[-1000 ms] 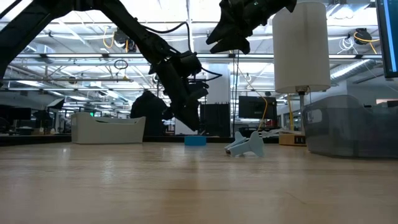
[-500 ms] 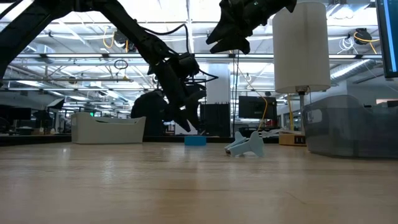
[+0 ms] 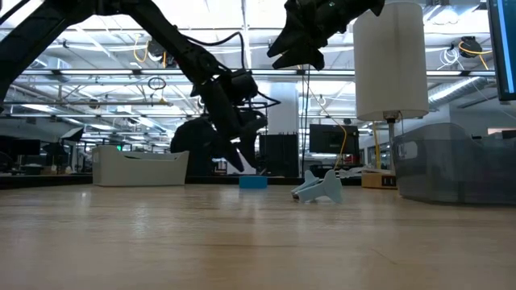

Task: Pick and place Stapler, Stapler remover, tape
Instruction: Put the light blue tape into the white bin

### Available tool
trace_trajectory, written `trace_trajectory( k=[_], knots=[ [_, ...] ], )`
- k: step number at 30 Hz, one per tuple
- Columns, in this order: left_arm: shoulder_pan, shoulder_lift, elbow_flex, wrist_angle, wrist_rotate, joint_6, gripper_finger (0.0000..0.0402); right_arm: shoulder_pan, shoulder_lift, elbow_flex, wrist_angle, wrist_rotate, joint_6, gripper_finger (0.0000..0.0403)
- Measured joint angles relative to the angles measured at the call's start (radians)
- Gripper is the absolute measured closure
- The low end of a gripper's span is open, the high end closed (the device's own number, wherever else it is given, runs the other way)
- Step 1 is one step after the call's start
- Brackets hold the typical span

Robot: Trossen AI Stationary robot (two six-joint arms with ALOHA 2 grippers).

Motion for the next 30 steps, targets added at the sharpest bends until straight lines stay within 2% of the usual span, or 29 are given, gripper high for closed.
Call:
trace_trajectory(
  k=[14, 19, 23, 30],
  knots=[
    [0.006, 0.071, 0.002, -0.072, 0.073, -0.056, 0.0192, 0.000, 0.000, 0.000, 0.030, -0.001, 0.000, 0.0234],
    [-0.007, 0.072, 0.002, -0.085, 0.047, -0.119, 0.0201, 0.001, 0.000, 0.000, 0.030, -0.001, 0.000, 0.0234],
    [-0.014, 0.073, 0.002, -0.090, 0.039, -0.175, 0.0246, 0.001, 0.000, 0.000, 0.029, -0.001, 0.000, 0.0234],
    [-0.017, 0.072, 0.003, -0.128, 0.029, -0.176, 0.0361, 0.001, 0.000, 0.000, 0.029, -0.001, -0.012, 0.0234]
  ],
)
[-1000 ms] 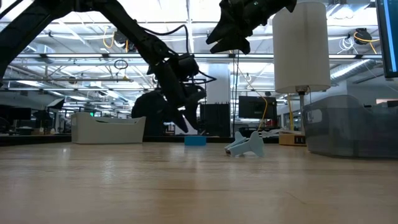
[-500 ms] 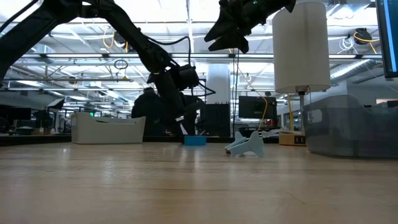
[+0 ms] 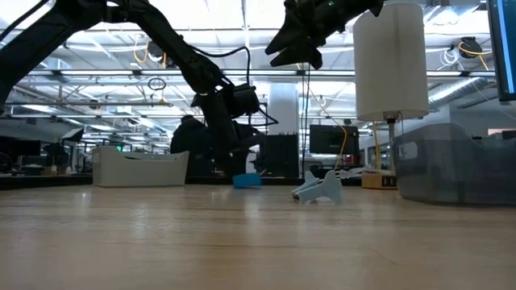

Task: Pick and place Stapler, Stapler remover, tape
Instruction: Put the light blue tape into the white bin

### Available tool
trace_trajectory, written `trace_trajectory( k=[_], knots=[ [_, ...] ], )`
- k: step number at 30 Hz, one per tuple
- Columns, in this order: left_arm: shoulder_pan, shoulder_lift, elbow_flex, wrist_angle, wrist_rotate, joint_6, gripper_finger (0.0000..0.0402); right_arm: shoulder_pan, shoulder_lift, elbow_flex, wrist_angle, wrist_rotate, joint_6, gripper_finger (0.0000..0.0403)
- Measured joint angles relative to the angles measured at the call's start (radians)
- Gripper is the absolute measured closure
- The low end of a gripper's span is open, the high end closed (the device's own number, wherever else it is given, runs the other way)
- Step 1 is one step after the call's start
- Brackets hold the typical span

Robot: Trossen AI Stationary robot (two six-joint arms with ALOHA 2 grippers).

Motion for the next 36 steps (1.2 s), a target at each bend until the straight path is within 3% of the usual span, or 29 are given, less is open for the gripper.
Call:
trace_trajectory(
  k=[6, 11, 16, 25, 36],
  knots=[
    [0.011, -0.089, -0.011, -0.132, 0.071, 0.026, 0.0362, 0.000, 0.000, 0.000, 0.000, 0.000, -0.023, 0.0234],
    [-0.020, -0.263, -0.004, -0.335, 0.064, 0.099, 0.0360, 0.000, 0.000, 0.000, -0.007, 0.000, -0.060, 0.0234],
    [-0.085, -0.457, -0.004, -0.580, 0.029, 0.052, 0.0361, 0.000, 0.000, 0.000, -0.008, -0.002, -0.107, 0.0234],
    [-0.274, -0.704, -0.005, -0.969, 0.004, -0.383, 0.0361, 0.000, 0.000, 0.000, -0.007, -0.001, -0.135, 0.0234],
    [-0.693, -0.774, -0.025, -1.003, -0.004, -0.977, 0.0361, 0.000, 0.000, 0.000, -0.007, 0.000, -0.184, 0.0234]
  ],
)
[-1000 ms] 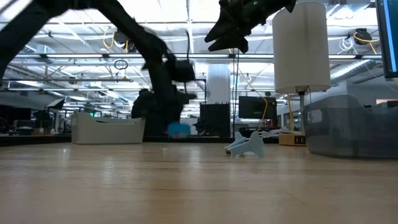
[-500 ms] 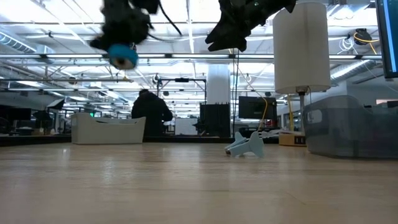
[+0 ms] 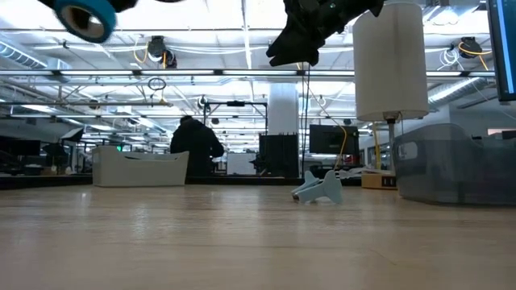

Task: Pick and place Stapler, Stapler remover, tape
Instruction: Put the light blue tape into the white bin

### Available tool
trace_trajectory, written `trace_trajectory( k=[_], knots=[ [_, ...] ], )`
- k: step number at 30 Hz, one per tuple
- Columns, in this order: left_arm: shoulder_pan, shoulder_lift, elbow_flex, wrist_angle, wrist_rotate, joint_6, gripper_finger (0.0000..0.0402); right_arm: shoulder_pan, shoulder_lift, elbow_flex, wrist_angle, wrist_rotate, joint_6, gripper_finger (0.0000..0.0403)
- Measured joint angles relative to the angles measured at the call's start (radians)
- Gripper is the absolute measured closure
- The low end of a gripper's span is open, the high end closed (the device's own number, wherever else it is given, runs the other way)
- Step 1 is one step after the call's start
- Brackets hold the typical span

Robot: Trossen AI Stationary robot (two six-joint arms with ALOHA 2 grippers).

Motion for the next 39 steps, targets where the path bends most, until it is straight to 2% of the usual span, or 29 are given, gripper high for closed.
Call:
trace_trajectory(
  k=[6, 10, 17, 21, 25, 39],
  knots=[
    [-0.220, 0.000, -0.118, 0.057, 0.115, -0.341, 0.0361, 0.000, 0.000, 0.000, 0.000, 0.000, 0.000, 0.0234],
    [-0.352, 0.000, -0.213, 0.169, 0.202, -0.543, 0.0361, 0.000, 0.000, 0.000, 0.000, 0.000, 0.000, 0.0234],
    [-0.525, 0.000, -0.362, 0.401, 0.207, -0.819, 0.0361, 0.000, 0.000, 0.000, 0.000, -0.002, 0.000, 0.0234],
    [-0.575, 0.000, -0.429, 0.420, 0.207, -0.921, 0.0361, 0.000, 0.000, 0.000, 0.000, -0.003, 0.000, 0.0234],
    [-0.579, 0.000, -0.478, 0.420, 0.194, -0.939, 0.0361, 0.000, 0.000, 0.000, 0.000, -0.003, 0.005, 0.0234],
    [-0.506, 0.000, -0.623, 0.450, 0.161, -0.786, 0.0358, 0.000, 0.000, 0.000, 0.000, -0.003, 0.008, 0.0234]
  ],
)
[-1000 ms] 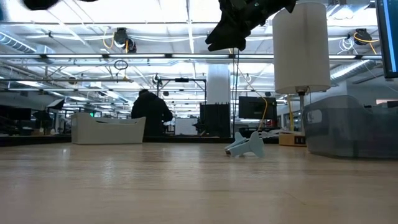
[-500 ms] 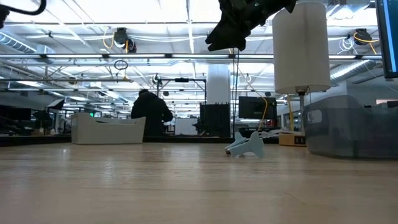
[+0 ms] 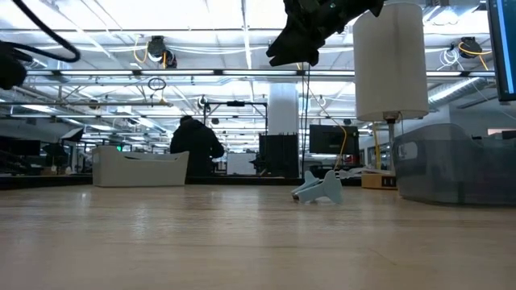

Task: Pick and place Stapler, Stapler remover, tape
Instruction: Put the light blue tape into the white bin

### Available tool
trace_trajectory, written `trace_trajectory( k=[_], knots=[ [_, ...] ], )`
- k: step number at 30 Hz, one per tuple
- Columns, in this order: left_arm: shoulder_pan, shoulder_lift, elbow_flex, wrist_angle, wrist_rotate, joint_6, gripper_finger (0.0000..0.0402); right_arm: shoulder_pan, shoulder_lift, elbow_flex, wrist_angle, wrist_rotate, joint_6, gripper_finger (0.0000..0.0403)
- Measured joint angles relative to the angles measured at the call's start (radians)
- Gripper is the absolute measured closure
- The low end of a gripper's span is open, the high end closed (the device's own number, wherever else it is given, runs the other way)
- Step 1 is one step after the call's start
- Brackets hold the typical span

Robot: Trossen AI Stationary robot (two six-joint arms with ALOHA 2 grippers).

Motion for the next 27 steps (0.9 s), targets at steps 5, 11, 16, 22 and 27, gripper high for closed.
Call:
trace_trajectory(
  k=[5, 11, 16, 22, 27],
  knots=[
    [0.025, 0.000, 0.000, 0.065, -0.057, 0.033, 0.0356, 0.000, 0.000, 0.000, 0.000, 0.000, 0.000, 0.0234],
    [0.029, 0.000, 0.000, 0.075, -0.069, 0.062, 0.0360, 0.000, 0.000, 0.000, 0.001, 0.000, 0.000, 0.0234],
    [0.029, 0.000, 0.000, 0.077, -0.069, 0.062, 0.0334, 0.000, 0.000, 0.000, 0.008, 0.000, 0.000, 0.0234],
    [0.029, 0.000, 0.000, 0.133, -0.083, 0.086, 0.0327, 0.000, 0.000, 0.000, 0.008, 0.000, 0.000, 0.0234],
    [0.029, 0.000, 0.000, 0.185, -0.091, 0.097, 0.0325, 0.000, 0.000, 0.000, 0.008, 0.000, 0.001, 0.0234]
  ],
)
